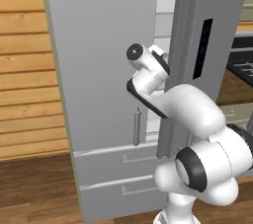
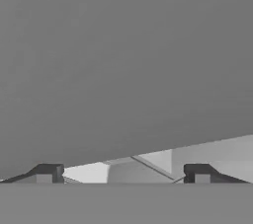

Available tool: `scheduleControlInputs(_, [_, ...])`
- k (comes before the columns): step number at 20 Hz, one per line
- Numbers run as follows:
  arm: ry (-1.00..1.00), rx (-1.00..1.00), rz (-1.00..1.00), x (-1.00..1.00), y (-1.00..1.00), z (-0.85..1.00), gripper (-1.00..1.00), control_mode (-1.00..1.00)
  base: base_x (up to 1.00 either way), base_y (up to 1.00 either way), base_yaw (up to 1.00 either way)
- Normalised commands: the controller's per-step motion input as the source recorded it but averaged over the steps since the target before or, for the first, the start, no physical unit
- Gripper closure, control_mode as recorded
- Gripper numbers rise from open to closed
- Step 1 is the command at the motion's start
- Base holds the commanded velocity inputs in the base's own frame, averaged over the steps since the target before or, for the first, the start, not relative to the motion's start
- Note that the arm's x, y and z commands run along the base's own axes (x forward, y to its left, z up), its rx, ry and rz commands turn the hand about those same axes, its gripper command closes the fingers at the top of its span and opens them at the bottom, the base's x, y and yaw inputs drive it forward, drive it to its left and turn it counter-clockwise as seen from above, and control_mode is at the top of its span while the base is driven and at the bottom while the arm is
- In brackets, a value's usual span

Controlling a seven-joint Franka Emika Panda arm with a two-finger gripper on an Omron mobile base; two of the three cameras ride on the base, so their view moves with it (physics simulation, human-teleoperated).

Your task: Take the strawberry from the fridge and place it on top of the pancake, located on the dining counter.

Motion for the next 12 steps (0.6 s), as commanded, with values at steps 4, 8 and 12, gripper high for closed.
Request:
scheduleControlInputs(4, [0.00,0.00,-0.04,-0.02,-0.64,0.00,-1.00,-1.00,0.00,0.00,0.00])
scheduleControlInputs(8, [-0.07,0.00,-0.04,-0.49,-0.72,0.02,-1.00,-1.00,0.00,0.00,0.00])
scheduleControlInputs(12, [-0.17,0.00,-0.07,-0.92,-0.71,0.07,-1.00,-1.00,0.00,0.00,0.00])
